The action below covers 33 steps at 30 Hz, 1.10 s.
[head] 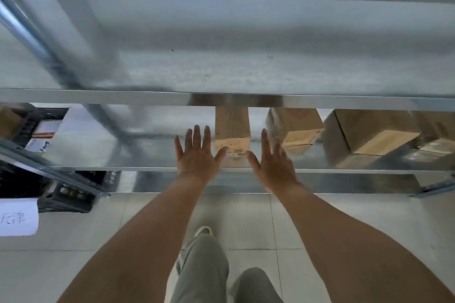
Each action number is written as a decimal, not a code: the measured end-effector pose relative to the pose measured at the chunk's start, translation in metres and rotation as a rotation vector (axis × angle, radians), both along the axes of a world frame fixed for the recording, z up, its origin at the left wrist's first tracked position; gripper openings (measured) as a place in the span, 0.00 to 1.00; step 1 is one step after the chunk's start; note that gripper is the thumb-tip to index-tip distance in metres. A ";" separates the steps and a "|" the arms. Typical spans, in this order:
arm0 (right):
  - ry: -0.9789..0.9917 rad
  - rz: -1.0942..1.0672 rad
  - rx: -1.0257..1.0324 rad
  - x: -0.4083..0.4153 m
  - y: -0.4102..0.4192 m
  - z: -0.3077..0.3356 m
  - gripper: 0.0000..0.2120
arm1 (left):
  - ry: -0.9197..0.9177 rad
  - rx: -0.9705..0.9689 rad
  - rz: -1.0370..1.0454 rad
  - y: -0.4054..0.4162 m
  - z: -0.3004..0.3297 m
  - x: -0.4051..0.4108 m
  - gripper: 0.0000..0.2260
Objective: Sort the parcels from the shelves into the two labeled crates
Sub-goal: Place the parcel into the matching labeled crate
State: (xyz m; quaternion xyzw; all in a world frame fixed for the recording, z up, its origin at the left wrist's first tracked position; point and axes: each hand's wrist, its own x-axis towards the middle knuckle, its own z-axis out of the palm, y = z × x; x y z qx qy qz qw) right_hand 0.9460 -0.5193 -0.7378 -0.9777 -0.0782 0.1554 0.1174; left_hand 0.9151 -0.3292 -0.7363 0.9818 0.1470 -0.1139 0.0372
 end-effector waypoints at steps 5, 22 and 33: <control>-0.056 -0.102 0.254 0.062 0.030 -0.084 0.44 | -0.056 -0.098 0.071 0.018 -0.084 0.061 0.39; 0.014 -0.109 1.255 0.107 0.040 -0.191 0.18 | -0.601 -1.408 0.148 0.007 -0.185 0.095 0.11; 0.010 0.031 1.281 0.123 0.031 -0.217 0.33 | -0.587 -1.564 0.132 0.011 -0.197 0.094 0.19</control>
